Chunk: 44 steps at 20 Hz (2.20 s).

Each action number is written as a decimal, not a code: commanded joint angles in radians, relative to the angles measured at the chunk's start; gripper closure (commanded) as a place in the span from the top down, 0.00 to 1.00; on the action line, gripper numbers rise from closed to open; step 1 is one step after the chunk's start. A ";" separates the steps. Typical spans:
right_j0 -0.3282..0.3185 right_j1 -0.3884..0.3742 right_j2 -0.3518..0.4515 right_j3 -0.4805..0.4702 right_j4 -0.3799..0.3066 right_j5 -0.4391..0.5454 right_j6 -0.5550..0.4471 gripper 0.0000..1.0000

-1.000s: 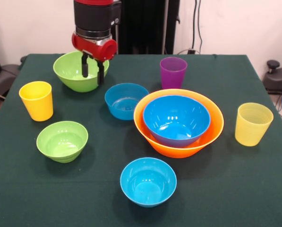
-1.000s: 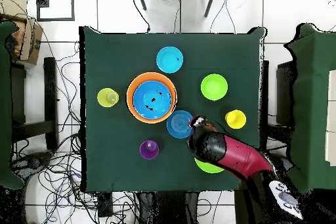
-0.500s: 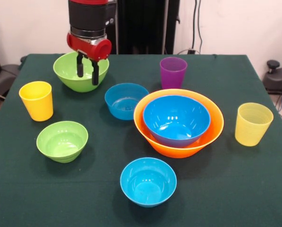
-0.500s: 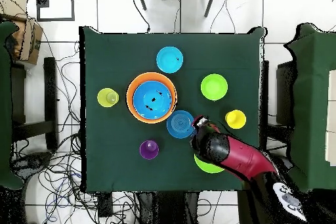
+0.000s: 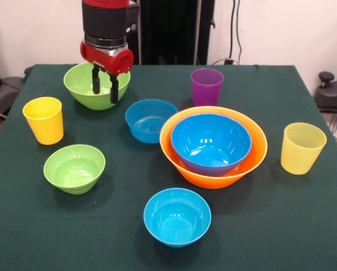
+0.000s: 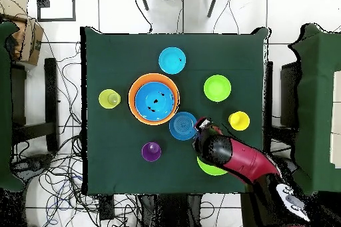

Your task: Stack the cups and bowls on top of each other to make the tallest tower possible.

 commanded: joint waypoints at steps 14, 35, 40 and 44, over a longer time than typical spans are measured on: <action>-0.033 0.146 0.081 0.055 -0.080 -0.153 0.102 1.00; 0.089 -0.138 0.003 0.077 0.012 0.111 0.127 1.00; 0.067 -0.029 -0.046 0.163 0.030 -0.127 0.247 1.00; 0.139 0.109 -0.165 0.186 0.156 -0.327 0.418 1.00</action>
